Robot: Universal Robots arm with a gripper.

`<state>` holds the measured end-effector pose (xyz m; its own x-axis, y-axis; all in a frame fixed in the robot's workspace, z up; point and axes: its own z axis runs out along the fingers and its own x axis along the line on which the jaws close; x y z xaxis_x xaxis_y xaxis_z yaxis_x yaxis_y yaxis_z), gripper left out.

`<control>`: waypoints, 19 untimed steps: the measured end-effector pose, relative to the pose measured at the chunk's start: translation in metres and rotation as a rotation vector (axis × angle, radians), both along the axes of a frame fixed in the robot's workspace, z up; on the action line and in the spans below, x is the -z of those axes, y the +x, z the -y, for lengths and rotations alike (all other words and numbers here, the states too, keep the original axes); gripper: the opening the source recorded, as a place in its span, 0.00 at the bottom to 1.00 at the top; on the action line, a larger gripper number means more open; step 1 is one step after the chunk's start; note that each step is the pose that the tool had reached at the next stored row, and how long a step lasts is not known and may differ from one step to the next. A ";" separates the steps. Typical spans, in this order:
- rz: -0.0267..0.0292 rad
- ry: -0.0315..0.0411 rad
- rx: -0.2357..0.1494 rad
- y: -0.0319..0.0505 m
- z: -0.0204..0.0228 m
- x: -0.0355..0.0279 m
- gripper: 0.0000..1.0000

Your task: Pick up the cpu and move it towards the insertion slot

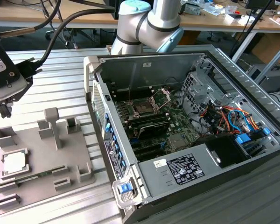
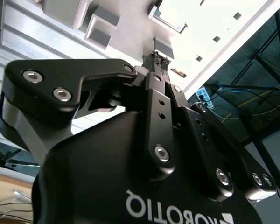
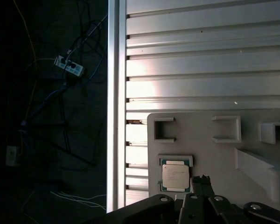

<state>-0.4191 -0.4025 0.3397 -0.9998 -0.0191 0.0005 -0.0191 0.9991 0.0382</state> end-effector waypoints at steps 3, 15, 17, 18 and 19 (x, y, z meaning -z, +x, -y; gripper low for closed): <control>0.0000 0.0000 0.000 -0.0001 0.0000 0.0005 0.11; 0.0000 0.0000 0.000 -0.0004 0.0000 0.0030 0.11; 0.0000 0.0000 0.000 -0.0004 0.0000 0.0035 0.11; 0.0000 0.0000 0.000 -0.0005 0.0000 0.0037 0.11; 0.0000 0.0000 0.000 -0.0005 0.0000 0.0040 0.11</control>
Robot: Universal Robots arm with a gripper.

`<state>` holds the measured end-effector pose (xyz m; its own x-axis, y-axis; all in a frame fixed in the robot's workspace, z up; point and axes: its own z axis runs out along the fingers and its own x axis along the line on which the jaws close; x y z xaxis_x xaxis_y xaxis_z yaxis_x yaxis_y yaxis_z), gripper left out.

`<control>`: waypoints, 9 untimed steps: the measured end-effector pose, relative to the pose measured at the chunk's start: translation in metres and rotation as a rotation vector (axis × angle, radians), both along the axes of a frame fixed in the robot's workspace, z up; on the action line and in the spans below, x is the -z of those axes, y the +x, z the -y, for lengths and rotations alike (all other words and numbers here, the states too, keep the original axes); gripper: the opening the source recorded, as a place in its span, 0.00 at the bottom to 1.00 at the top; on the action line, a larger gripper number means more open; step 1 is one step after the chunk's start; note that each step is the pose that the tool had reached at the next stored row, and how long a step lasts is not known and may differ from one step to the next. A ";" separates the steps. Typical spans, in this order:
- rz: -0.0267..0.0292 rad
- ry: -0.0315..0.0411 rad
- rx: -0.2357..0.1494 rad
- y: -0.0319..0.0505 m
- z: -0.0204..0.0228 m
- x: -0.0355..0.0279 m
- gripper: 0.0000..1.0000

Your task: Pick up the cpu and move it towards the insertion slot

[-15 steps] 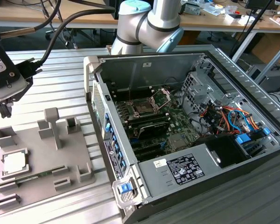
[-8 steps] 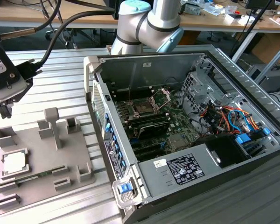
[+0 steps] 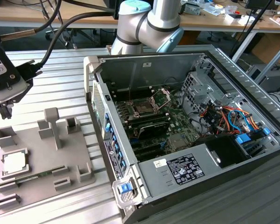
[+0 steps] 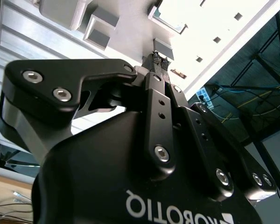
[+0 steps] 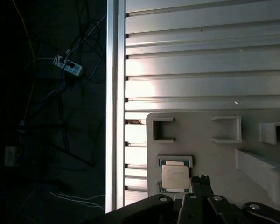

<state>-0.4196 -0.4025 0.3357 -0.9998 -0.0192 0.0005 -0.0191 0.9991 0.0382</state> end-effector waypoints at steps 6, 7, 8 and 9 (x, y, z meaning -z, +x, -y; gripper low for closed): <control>0.0000 0.0000 0.000 -0.0007 0.0000 0.0015 0.11; 0.0000 0.0000 0.000 -0.0007 0.0000 0.0018 0.11; 0.0000 0.0000 0.000 -0.0007 0.0000 0.0022 0.11; -0.0001 0.0000 0.000 -0.0008 0.0000 0.0025 0.11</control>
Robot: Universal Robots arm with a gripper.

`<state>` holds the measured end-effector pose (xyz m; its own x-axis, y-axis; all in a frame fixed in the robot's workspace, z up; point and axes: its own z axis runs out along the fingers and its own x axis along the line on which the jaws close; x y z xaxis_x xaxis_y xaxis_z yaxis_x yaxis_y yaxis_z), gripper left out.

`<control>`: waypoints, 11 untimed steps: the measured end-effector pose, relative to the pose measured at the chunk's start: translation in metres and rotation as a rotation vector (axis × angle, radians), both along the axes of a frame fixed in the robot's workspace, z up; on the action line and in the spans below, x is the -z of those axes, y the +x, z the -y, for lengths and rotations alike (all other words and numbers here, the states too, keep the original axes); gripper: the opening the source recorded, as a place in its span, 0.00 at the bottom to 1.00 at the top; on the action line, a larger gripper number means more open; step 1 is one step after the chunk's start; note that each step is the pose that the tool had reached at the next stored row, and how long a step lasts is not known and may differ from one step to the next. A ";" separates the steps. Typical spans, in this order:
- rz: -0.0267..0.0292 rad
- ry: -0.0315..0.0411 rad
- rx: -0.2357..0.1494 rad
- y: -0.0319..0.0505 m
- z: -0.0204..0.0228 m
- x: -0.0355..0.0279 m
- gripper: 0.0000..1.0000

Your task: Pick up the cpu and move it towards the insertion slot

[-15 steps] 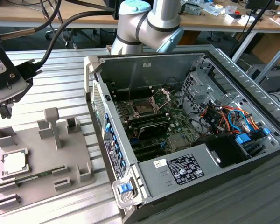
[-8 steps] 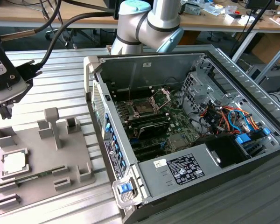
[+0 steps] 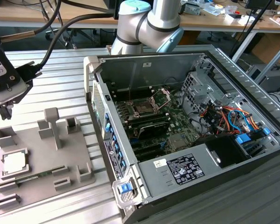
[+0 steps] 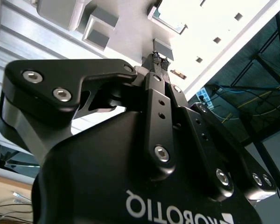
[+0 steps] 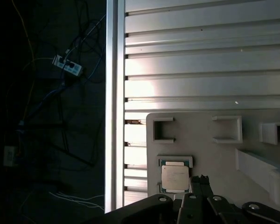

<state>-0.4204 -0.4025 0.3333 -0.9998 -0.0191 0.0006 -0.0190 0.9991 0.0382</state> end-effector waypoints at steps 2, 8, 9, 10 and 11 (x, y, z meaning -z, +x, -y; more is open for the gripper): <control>0.0001 0.0000 0.000 0.0000 0.0000 0.0005 0.11; 0.0000 0.0000 0.000 -0.0001 0.0000 0.0016 0.11; 0.0000 0.0000 0.000 -0.0001 0.0001 0.0018 0.11; 0.0000 0.0000 0.000 -0.0001 0.0000 0.0020 0.11; 0.0001 0.0000 0.000 -0.0001 0.0001 0.0022 0.11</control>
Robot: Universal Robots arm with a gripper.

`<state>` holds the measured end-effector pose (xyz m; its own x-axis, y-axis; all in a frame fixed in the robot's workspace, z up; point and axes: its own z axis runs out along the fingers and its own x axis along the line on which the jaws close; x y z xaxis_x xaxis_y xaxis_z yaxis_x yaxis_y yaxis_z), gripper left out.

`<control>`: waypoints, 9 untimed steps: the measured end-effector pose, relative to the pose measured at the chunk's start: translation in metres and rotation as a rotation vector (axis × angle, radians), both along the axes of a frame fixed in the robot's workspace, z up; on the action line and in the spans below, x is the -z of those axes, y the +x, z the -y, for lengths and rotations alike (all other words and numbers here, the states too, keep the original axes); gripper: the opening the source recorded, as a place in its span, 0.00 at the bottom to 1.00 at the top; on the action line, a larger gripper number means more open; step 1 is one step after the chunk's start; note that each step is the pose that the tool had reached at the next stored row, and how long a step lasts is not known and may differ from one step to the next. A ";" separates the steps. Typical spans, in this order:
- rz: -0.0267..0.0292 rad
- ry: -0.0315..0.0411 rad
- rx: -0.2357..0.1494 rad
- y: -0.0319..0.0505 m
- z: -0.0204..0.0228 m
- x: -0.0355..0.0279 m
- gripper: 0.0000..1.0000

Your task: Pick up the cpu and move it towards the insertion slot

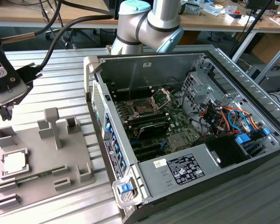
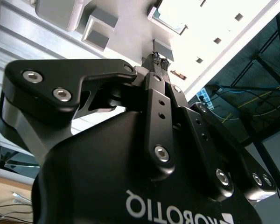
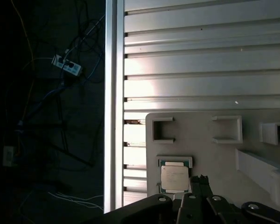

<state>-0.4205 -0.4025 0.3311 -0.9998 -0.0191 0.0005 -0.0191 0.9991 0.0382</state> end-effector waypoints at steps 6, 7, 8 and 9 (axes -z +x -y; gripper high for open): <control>-0.0001 0.0000 0.000 -0.0002 0.0000 0.0012 0.11; 0.0000 0.0000 0.000 -0.0002 0.0001 0.0016 0.11; -0.0001 0.0000 0.000 -0.0003 0.0001 0.0018 0.11; 0.0000 0.0000 0.000 -0.0003 0.0001 0.0020 0.11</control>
<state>-0.4208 -0.4026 0.3291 -0.9998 -0.0192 0.0005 -0.0192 0.9991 0.0382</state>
